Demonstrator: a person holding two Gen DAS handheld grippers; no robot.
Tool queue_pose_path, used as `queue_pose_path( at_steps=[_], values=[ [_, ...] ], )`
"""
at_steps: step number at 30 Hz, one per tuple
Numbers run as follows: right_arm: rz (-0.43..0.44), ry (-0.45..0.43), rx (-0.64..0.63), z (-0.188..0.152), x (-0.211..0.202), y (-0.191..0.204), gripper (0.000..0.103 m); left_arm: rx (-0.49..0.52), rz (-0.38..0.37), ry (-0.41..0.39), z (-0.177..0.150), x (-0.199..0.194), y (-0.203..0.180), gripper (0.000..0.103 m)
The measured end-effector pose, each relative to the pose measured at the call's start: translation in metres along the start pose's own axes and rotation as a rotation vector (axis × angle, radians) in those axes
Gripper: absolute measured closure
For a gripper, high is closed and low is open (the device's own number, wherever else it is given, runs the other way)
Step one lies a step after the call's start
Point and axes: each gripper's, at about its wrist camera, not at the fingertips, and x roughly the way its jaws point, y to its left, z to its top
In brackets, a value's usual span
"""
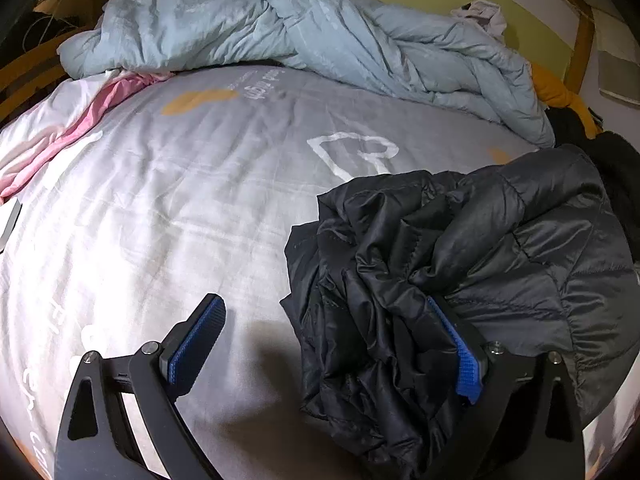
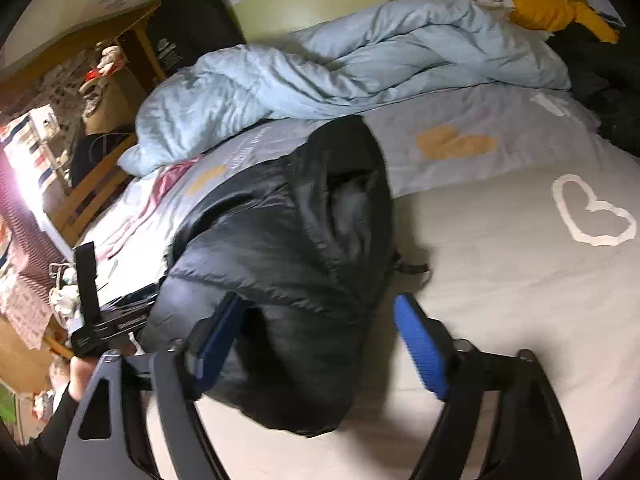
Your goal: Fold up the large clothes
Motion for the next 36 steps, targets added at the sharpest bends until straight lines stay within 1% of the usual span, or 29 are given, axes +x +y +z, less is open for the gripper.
queue_pose_path(
  at_steps=[2, 4, 6, 7, 9, 10, 11, 12, 13, 14, 15, 17, 20, 24, 26, 30, 33, 36],
  values=[
    [0.017, 0.014, 0.011, -0.004, 0.005, 0.000, 0.016, -0.034, -0.060, 0.008, 0.000, 0.000, 0.004, 0.005],
    [0.055, 0.044, 0.048, -0.009, 0.016, -0.005, 0.013, -0.110, -0.166, 0.051, 0.000, 0.002, 0.013, 0.005],
    [0.113, 0.090, 0.125, -0.015, 0.031, -0.016, 0.005, -0.205, -0.297, 0.115, -0.003, 0.010, 0.023, 0.005],
    [0.143, 0.111, 0.174, -0.018, 0.039, -0.023, 0.002, -0.244, -0.349, 0.138, -0.005, 0.014, 0.025, 0.005],
    [0.201, 0.136, 0.262, -0.024, 0.052, -0.037, 0.003, -0.285, -0.416, 0.149, -0.007, 0.017, 0.028, 0.008],
    [0.236, 0.142, 0.291, -0.026, 0.057, -0.041, 0.006, -0.290, -0.450, 0.149, -0.008, 0.017, 0.028, 0.018],
    [0.270, 0.139, 0.302, -0.028, 0.059, -0.042, 0.016, -0.302, -0.488, 0.153, -0.008, 0.017, 0.027, 0.030],
    [0.267, 0.131, 0.298, -0.028, 0.059, -0.041, 0.020, -0.325, -0.529, 0.160, -0.009, 0.018, 0.027, 0.035],
    [0.257, 0.121, 0.281, -0.028, 0.057, -0.039, 0.023, -0.337, -0.545, 0.157, -0.009, 0.017, 0.026, 0.042],
    [0.249, 0.112, 0.262, -0.028, 0.055, -0.035, 0.030, -0.338, -0.548, 0.144, -0.008, 0.014, 0.025, 0.047],
    [0.245, 0.105, 0.260, -0.028, 0.051, -0.034, 0.033, -0.321, -0.544, 0.125, -0.005, 0.010, 0.022, 0.049],
    [0.215, 0.092, 0.262, -0.028, 0.043, -0.028, 0.034, -0.280, -0.542, 0.089, 0.001, 0.001, 0.012, 0.054],
    [0.179, 0.065, 0.242, -0.026, 0.021, -0.024, 0.036, -0.238, -0.593, 0.058, 0.012, -0.009, -0.007, 0.054],
    [0.153, 0.005, 0.222, -0.006, -0.026, -0.039, 0.036, -0.143, -0.649, 0.025, 0.030, -0.022, -0.046, 0.054],
    [0.131, -0.026, 0.184, 0.005, -0.050, -0.047, 0.036, -0.131, -0.686, 0.010, 0.044, -0.025, -0.067, 0.054],
    [0.071, -0.086, 0.161, 0.022, -0.094, -0.073, 0.036, -0.070, -0.732, -0.006, 0.070, -0.025, -0.125, 0.054],
    [0.018, -0.137, 0.184, 0.030, -0.125, -0.106, 0.036, -0.029, -0.767, 0.001, 0.085, -0.018, -0.178, 0.054],
    [-0.026, -0.165, 0.215, 0.038, -0.148, -0.139, 0.036, 0.010, -0.806, 0.006, 0.099, -0.009, -0.226, 0.054]
  ],
)
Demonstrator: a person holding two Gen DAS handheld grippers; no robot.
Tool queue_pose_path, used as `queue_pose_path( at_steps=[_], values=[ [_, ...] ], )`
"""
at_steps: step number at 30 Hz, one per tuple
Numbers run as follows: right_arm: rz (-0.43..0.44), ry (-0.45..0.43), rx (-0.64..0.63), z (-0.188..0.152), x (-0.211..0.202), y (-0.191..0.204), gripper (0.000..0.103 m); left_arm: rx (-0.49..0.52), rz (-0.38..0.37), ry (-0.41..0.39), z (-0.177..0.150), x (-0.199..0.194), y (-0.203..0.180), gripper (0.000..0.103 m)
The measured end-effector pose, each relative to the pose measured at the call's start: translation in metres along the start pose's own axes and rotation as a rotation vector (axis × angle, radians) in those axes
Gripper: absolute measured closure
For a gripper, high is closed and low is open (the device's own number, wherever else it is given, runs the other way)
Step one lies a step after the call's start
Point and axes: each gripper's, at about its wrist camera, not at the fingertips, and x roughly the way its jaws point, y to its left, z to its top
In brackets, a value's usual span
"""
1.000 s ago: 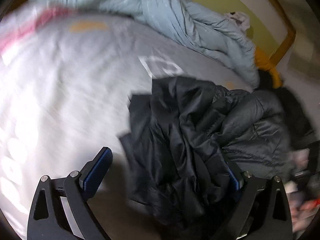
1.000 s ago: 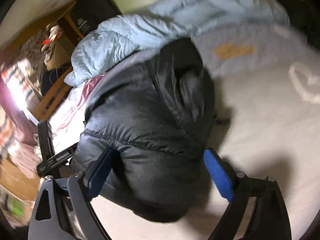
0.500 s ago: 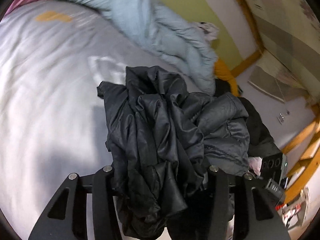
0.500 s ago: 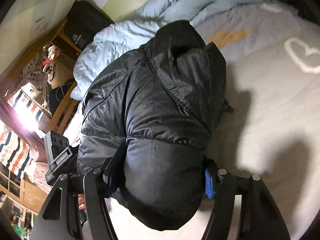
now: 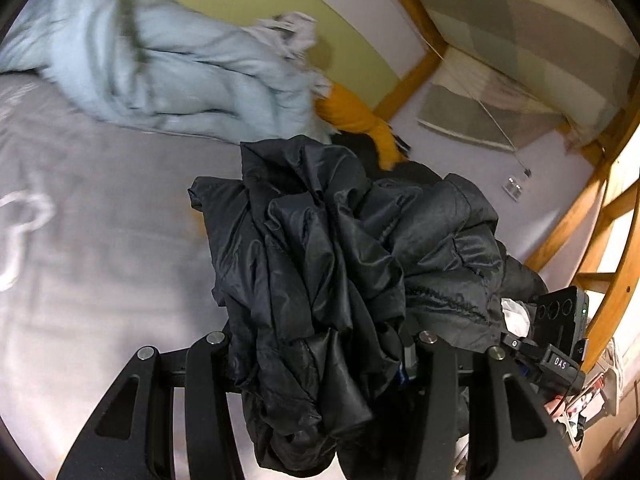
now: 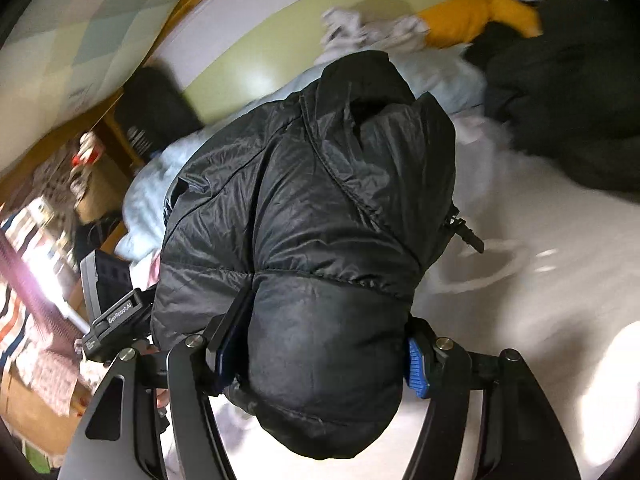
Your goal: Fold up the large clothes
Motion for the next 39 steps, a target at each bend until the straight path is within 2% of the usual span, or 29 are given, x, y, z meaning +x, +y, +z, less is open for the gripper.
queue_pose_path(
  at_steps=[6, 11, 13, 15, 17, 18, 20, 23, 24, 25, 26, 27, 29, 30, 32, 35, 39],
  values=[
    [-0.083, -0.077, 0.019, 0.028, -0.027, -0.065, 0.036, 0.029, -0.067, 0.036, 0.011, 0.077, -0.026, 0.053],
    [-0.134, -0.104, 0.070, 0.027, -0.020, -0.125, 0.036, 0.027, -0.073, 0.093, 0.004, 0.145, -0.023, 0.053],
    [-0.165, -0.123, 0.096, 0.023, -0.013, -0.146, 0.036, 0.031, -0.041, 0.104, -0.003, 0.170, -0.019, 0.053],
    [-0.262, -0.166, 0.061, 0.013, -0.001, -0.162, 0.036, 0.092, 0.033, 0.106, -0.014, 0.194, -0.019, 0.052],
    [-0.333, -0.179, 0.015, 0.005, 0.011, -0.170, 0.036, 0.137, 0.065, 0.072, -0.023, 0.207, -0.018, 0.048],
    [-0.332, -0.197, 0.023, 0.002, 0.012, -0.175, 0.036, 0.136, 0.066, 0.058, -0.024, 0.210, -0.017, 0.048],
    [-0.324, -0.229, 0.063, -0.002, 0.012, -0.183, 0.036, 0.138, 0.078, 0.038, -0.022, 0.211, -0.017, 0.043],
    [-0.346, -0.246, 0.060, -0.005, 0.010, -0.182, 0.035, 0.236, 0.174, -0.014, -0.023, 0.206, -0.029, 0.034],
    [-0.351, -0.247, 0.063, -0.006, 0.010, -0.178, 0.033, 0.271, 0.207, -0.037, -0.024, 0.201, -0.034, 0.031],
    [-0.360, -0.247, 0.069, -0.005, 0.012, -0.172, 0.031, 0.301, 0.240, -0.065, -0.026, 0.193, -0.038, 0.023],
    [-0.389, -0.255, 0.072, -0.006, 0.008, -0.169, 0.023, 0.324, 0.255, -0.091, -0.026, 0.186, -0.041, 0.021],
    [-0.427, -0.270, 0.066, -0.006, 0.006, -0.165, 0.015, 0.340, 0.250, -0.107, -0.027, 0.178, -0.043, 0.021],
    [-0.535, -0.333, 0.003, -0.015, -0.008, -0.151, 0.012, 0.361, 0.240, -0.121, -0.032, 0.163, -0.049, 0.021],
    [-0.559, -0.357, -0.033, -0.021, -0.014, -0.144, 0.009, 0.379, 0.249, -0.136, -0.037, 0.154, -0.053, 0.020],
    [-0.581, -0.400, -0.098, -0.034, -0.025, -0.130, 0.000, 0.432, 0.283, -0.183, -0.047, 0.137, -0.064, 0.009],
    [-0.589, -0.466, -0.166, -0.051, -0.039, -0.112, 0.000, 0.501, 0.293, -0.259, -0.067, 0.110, -0.080, 0.001],
    [-0.583, -0.518, -0.219, -0.068, -0.048, -0.096, 0.000, 0.562, 0.321, -0.304, -0.088, 0.089, -0.090, 0.001]
  ],
)
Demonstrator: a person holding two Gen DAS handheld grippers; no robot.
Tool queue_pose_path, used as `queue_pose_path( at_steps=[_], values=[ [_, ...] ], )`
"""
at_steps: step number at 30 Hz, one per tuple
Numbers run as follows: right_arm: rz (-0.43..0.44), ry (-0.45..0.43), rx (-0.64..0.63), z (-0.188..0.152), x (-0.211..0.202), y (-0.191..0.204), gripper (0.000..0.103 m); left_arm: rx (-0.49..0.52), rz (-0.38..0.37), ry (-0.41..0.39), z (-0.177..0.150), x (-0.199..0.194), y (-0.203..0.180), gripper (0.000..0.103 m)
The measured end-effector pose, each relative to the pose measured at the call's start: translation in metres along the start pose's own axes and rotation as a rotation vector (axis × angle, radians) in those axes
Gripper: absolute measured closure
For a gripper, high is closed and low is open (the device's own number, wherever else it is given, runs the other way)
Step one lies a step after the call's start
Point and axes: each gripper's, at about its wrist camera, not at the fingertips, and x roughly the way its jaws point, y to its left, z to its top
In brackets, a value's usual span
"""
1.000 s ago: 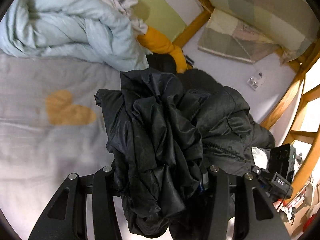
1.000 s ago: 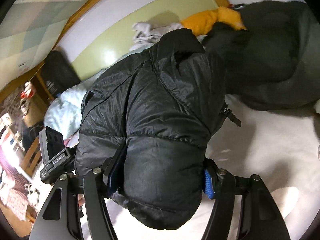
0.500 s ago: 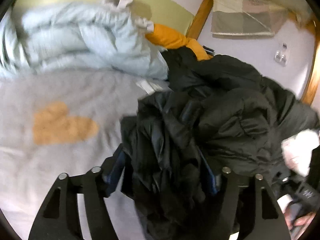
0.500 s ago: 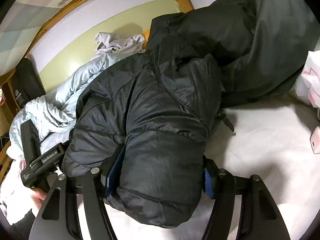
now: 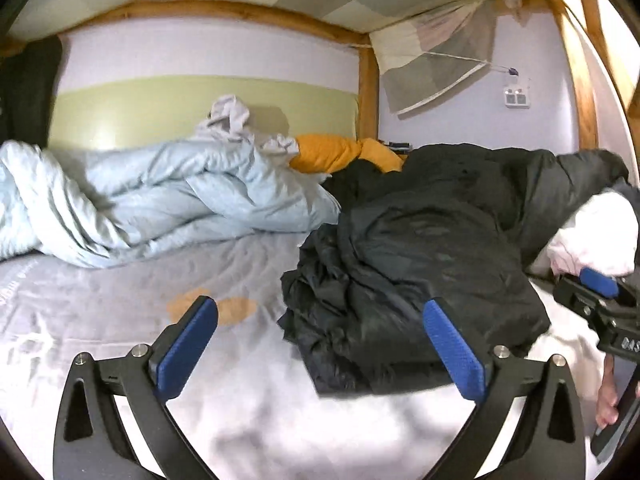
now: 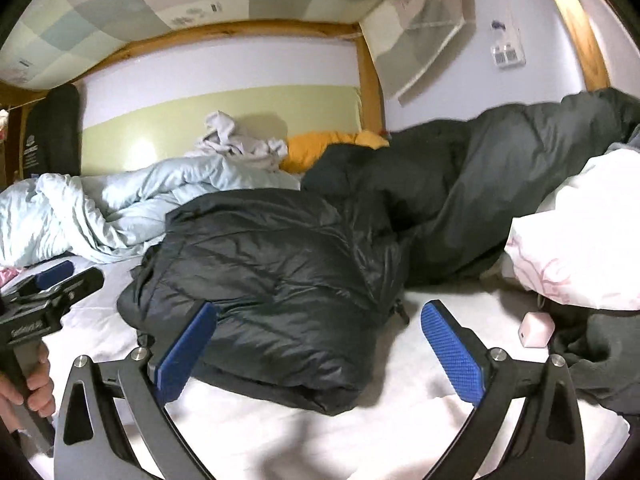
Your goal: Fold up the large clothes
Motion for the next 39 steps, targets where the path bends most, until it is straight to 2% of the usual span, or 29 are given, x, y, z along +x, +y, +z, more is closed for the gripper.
queue_pose_path(
  at_steps=[5, 9, 12, 17, 25, 39],
  values=[
    [0.021, -0.014, -0.019, -0.006, -0.002, 0.009, 0.000, 0.007, 0.080, -0.030, -0.017, -0.019, 0.003, 0.001],
    [0.011, -0.012, -0.071, -0.013, 0.002, 0.018, 0.000, -0.031, 0.125, -0.057, -0.022, -0.026, 0.013, 0.001],
    [0.009, -0.007, -0.083, -0.014, 0.003, 0.020, 0.000, -0.005, 0.156, -0.035, -0.025, -0.020, 0.009, 0.001],
    [0.009, -0.048, -0.085, -0.015, -0.005, 0.020, 0.000, 0.025, 0.157, -0.049, -0.027, -0.023, 0.003, 0.000],
    [-0.004, -0.034, -0.101, -0.015, -0.006, 0.023, 0.000, 0.057, 0.153, -0.064, -0.028, -0.026, -0.005, 0.000],
    [-0.004, -0.035, -0.110, -0.016, -0.007, 0.024, 0.000, 0.054, 0.157, -0.072, -0.028, -0.027, -0.005, 0.000]
  ],
)
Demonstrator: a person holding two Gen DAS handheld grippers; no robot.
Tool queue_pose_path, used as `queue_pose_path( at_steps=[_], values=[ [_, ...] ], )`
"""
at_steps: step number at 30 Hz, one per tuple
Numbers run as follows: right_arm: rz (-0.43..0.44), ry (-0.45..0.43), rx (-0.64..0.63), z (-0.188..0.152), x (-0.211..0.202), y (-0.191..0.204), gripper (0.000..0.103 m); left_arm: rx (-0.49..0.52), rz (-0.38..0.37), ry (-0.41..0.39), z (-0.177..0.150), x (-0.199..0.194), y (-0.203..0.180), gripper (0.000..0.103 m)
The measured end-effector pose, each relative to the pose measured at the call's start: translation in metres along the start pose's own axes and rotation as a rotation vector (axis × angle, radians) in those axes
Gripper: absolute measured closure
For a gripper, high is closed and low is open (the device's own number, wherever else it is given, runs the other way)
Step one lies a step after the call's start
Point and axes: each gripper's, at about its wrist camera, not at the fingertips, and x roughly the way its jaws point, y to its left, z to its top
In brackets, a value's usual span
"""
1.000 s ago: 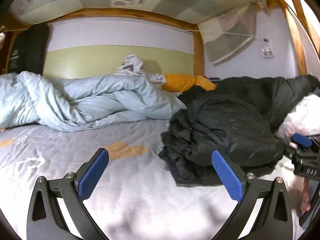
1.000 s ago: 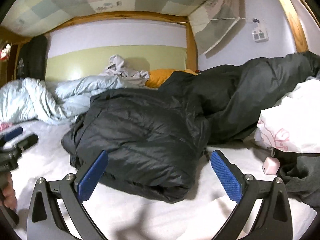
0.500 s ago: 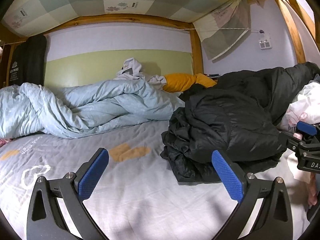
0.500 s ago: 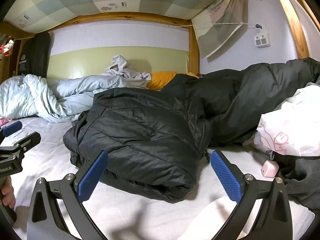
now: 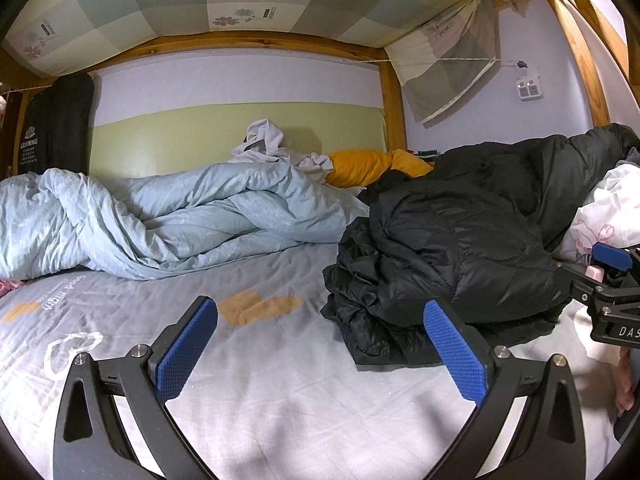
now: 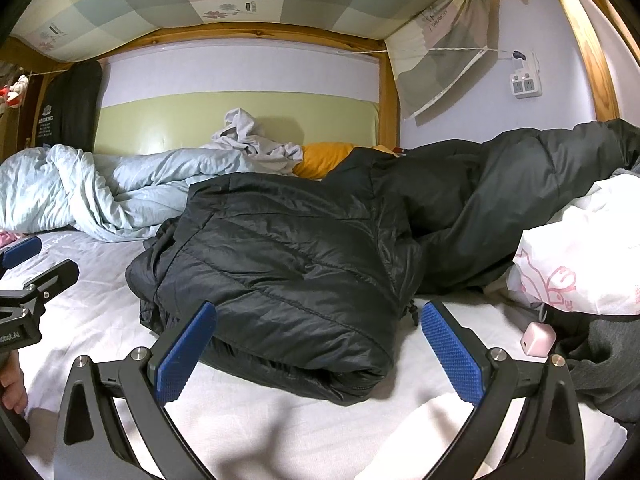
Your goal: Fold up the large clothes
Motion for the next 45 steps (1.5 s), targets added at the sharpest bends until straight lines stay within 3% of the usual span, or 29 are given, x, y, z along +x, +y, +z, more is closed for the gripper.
queue_pose_path(
  at_steps=[45],
  values=[
    [0.000, -0.018, -0.006, -0.0007, -0.0030, 0.0014, 0.000, 0.001, 0.005, 0.000, 0.0000, -0.0020, 0.0025, 0.000]
  ],
)
